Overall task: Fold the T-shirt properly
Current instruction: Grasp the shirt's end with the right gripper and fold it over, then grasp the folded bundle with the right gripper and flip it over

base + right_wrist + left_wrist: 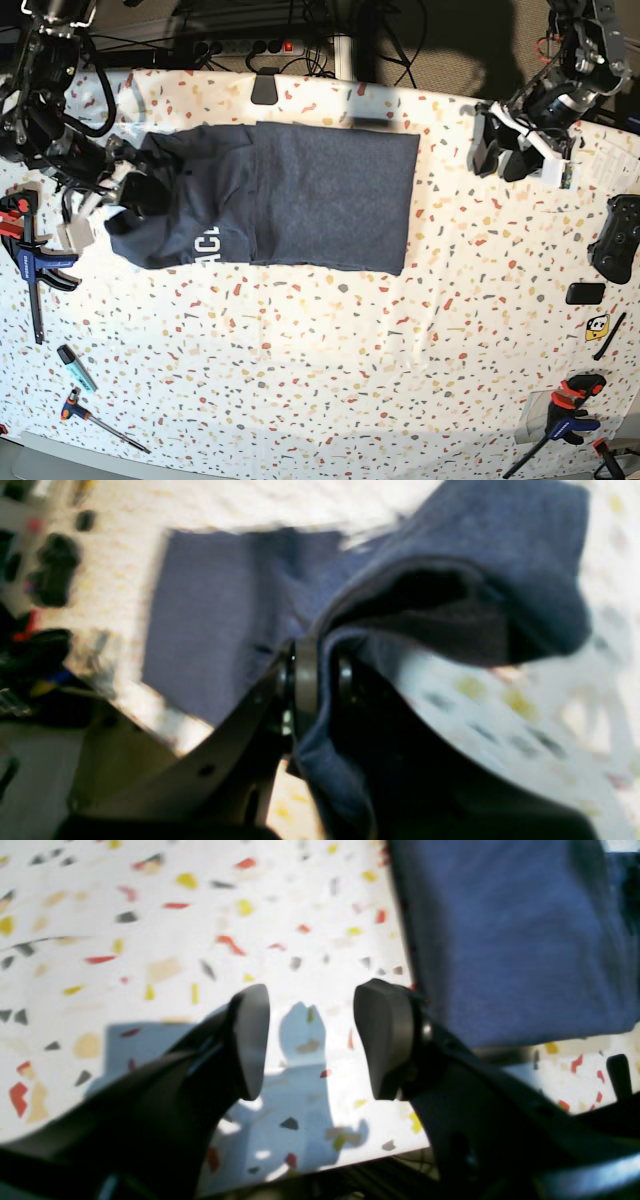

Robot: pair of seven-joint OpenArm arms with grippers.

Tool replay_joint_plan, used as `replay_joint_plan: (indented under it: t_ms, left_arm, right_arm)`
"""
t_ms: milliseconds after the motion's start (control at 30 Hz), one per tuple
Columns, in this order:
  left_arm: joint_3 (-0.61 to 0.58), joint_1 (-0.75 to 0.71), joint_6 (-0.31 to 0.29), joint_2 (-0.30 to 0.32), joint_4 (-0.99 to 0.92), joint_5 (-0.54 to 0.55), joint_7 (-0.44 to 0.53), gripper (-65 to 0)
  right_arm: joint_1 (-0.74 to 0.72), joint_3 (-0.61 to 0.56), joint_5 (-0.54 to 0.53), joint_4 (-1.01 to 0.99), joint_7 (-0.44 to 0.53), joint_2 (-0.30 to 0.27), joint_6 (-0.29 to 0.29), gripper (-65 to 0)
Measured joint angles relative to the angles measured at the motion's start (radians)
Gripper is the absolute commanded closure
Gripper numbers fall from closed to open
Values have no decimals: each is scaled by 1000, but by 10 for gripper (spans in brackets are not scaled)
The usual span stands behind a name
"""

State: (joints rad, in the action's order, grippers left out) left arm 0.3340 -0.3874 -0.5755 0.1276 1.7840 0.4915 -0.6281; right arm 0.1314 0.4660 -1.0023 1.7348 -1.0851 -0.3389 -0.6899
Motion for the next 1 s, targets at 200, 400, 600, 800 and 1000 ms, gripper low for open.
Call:
replay_joint_plan:
  t_ms: [200, 400, 600, 800, 1000]
  left_arm:
    - [0, 0, -2, -22, -20, -2, 0, -301]
    - [0, 0, -2, -22, -23, -1, -1, -301]
    - [0, 0, -1, -22, -23, -1, -1, -301]
    - [0, 0, -2, -22, -23, -1, -4, -301]
    - [0, 0, -2, -22, -23, -1, -4, -301]
  right_arm:
    - [-1, -163, 8, 139, 13, 102, 0, 0]
    - [-28, -393, 211, 139, 104, 227, 0, 0]
    - [-45, -599, 494, 134, 229, 333, 0, 0]
    - [-55, -727, 669, 35, 309, 401, 50, 0]
    - [-92, -777, 646, -43, 312, 444, 54, -282]
